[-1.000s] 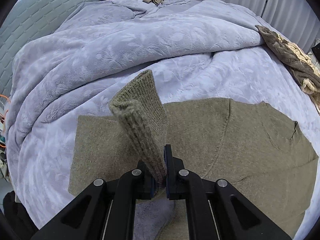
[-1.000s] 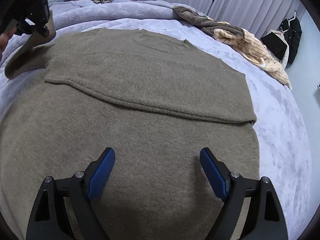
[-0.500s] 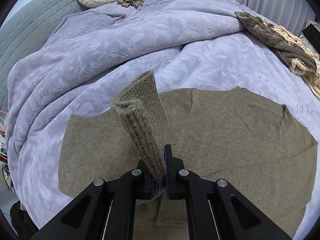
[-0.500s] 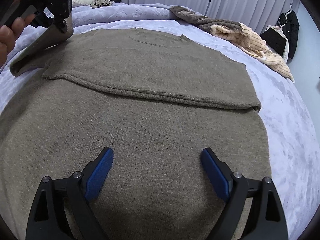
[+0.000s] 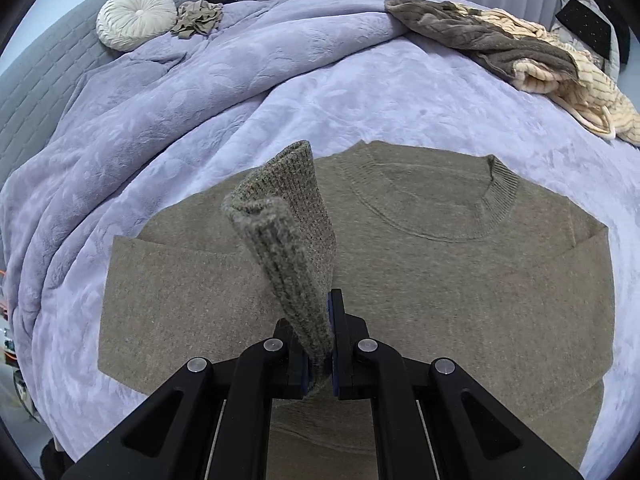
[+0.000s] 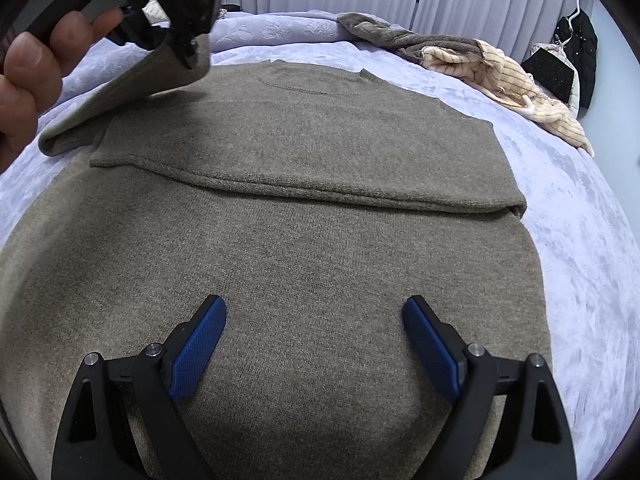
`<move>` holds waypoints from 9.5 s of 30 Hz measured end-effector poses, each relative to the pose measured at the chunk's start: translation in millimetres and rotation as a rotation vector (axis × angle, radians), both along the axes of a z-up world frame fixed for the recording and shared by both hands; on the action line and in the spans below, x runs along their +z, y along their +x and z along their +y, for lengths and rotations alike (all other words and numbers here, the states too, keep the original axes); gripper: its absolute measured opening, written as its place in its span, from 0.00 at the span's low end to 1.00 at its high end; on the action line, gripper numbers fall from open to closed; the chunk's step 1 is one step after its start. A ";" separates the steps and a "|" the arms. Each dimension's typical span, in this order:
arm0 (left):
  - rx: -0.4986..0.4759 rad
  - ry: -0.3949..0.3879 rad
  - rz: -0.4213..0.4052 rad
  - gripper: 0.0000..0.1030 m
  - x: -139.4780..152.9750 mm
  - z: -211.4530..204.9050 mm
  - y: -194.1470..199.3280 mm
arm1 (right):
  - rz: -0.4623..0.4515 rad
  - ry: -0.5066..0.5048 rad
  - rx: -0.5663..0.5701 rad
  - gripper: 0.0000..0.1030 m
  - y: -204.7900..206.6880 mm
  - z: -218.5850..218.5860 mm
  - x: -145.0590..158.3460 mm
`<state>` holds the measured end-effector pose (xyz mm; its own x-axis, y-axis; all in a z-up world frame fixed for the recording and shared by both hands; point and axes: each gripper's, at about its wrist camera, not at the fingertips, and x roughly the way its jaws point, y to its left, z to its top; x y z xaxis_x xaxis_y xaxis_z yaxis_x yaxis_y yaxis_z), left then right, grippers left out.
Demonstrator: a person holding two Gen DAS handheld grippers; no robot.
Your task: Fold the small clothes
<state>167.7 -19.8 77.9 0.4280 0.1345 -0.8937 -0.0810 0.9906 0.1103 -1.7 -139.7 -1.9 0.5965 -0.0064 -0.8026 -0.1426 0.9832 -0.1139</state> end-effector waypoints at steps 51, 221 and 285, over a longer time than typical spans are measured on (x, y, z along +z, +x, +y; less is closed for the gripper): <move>-0.435 0.031 0.104 0.08 -28.2 -227.2 -26.5 | 0.013 0.111 -0.156 0.90 -24.0 -81.2 47.3; -0.202 -0.592 0.043 0.28 -76.3 129.6 -367.2 | 0.071 0.297 0.003 0.37 -237.4 -70.8 20.9; -0.063 -0.525 -0.055 0.12 22.6 114.3 -121.5 | 0.076 0.471 -0.192 0.10 30.3 -112.9 120.9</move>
<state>46.2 94.5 100.5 0.4688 -0.3524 -0.8100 -0.0113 0.9145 -0.4045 28.6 -252.6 119.0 0.5598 0.2630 -0.7858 0.0545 0.9346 0.3516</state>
